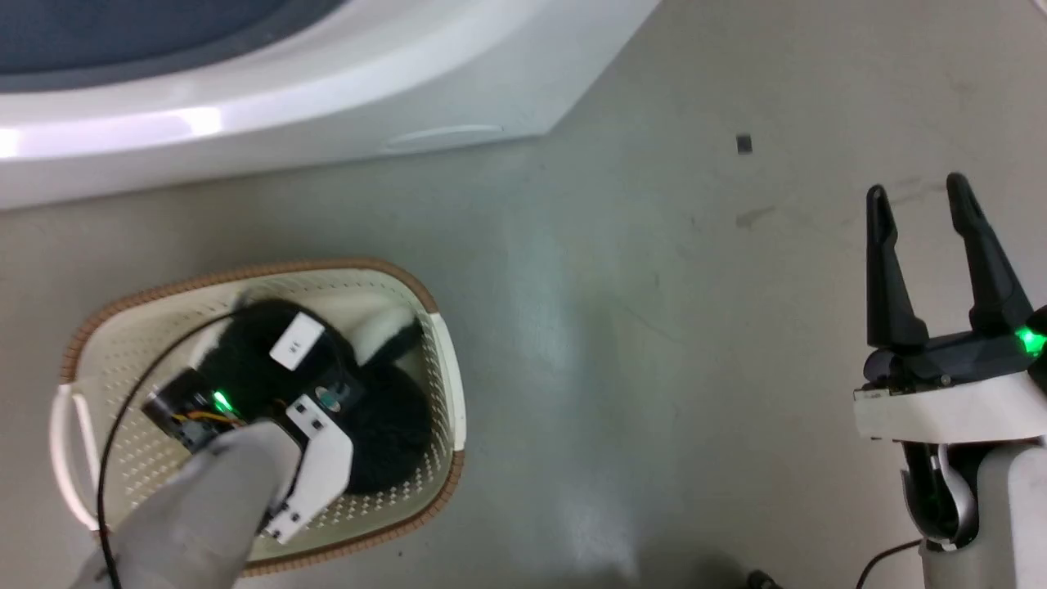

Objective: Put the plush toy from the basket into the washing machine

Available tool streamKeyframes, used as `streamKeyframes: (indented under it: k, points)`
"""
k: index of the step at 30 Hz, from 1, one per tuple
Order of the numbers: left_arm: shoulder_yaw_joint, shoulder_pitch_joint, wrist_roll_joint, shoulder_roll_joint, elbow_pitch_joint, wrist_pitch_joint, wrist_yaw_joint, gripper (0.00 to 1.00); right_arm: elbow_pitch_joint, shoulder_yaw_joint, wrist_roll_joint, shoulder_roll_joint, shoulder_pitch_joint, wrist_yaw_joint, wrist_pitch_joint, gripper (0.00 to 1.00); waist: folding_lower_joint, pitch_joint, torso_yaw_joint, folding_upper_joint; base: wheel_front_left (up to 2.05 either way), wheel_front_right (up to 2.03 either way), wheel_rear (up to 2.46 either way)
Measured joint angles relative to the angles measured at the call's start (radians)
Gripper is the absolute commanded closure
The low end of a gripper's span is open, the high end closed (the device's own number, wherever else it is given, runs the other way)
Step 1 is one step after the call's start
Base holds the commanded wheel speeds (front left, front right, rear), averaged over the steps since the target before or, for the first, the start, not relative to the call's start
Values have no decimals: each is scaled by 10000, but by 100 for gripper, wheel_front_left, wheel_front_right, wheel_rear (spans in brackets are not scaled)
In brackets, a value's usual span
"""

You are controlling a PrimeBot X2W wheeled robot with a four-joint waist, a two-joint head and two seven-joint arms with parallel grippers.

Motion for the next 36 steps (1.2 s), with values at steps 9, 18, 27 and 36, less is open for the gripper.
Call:
streamKeyframes:
  k: [9,18,27,36]
  points:
    - [-915,-1001,-374,332,876,-102,-109,0,-67,15,115,0,-344,0,-180,0,0,1087,-284,0,0,0,0]
    - [-1691,-1639,-769,612,1793,73,-222,0,-150,40,257,0,-741,0,-364,0,-1,1961,-534,0,0,0,0]
    - [-2255,-2081,-1064,855,2395,245,-307,100,-192,54,272,0,-951,0,-462,0,-1,2521,-702,0,0,0,0]
    - [-2316,-2049,-1319,884,2491,102,-330,100,-153,52,270,0,-956,0,-464,0,-1,2269,-638,0,0,0,0]
